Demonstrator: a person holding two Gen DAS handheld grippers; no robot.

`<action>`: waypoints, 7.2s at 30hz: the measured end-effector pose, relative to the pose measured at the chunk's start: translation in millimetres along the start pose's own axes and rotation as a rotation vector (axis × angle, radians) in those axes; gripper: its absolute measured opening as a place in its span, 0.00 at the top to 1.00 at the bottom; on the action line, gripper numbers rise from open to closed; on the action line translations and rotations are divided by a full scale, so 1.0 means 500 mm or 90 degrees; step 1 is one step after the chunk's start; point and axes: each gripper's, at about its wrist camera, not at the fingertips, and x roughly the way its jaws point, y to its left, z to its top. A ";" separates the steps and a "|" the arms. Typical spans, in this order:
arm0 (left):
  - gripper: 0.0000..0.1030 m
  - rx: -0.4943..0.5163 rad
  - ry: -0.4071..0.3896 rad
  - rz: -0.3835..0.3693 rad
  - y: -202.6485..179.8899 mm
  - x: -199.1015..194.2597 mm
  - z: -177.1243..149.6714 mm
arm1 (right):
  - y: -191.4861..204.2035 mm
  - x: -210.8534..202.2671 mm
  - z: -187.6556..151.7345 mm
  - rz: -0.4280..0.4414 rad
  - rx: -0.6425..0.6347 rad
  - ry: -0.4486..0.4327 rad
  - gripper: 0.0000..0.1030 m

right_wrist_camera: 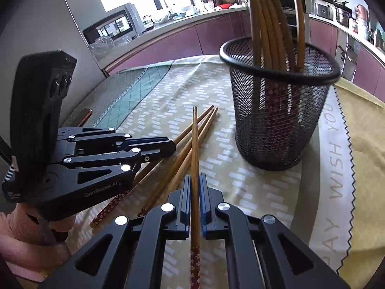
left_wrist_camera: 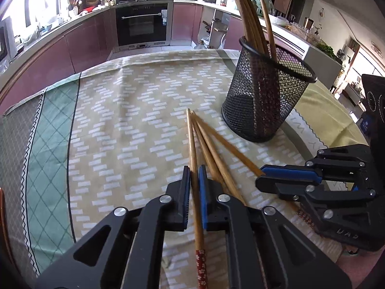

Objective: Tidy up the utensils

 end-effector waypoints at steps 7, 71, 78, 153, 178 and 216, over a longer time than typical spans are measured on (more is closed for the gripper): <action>0.93 -0.010 -0.056 -0.057 0.007 -0.079 0.017 | -0.027 -0.090 -0.004 0.012 0.012 -0.071 0.94; 0.93 0.080 -0.147 -0.098 -0.099 -0.174 0.260 | -0.117 -0.172 0.184 -0.041 -0.008 -0.139 0.94; 0.93 0.070 -0.125 -0.090 -0.091 -0.129 0.272 | -0.127 -0.152 0.194 -0.046 0.002 -0.122 0.94; 0.54 0.005 -0.183 -0.065 -0.030 -0.141 0.212 | -0.078 -0.197 0.108 0.047 -0.028 -0.147 0.76; 0.37 -0.032 -0.103 0.058 0.024 -0.127 -0.047 | -0.013 -0.016 -0.039 0.040 0.010 0.011 0.64; 0.37 -0.041 -0.068 0.036 0.019 -0.101 -0.075 | 0.015 0.007 -0.043 -0.019 -0.014 0.024 0.74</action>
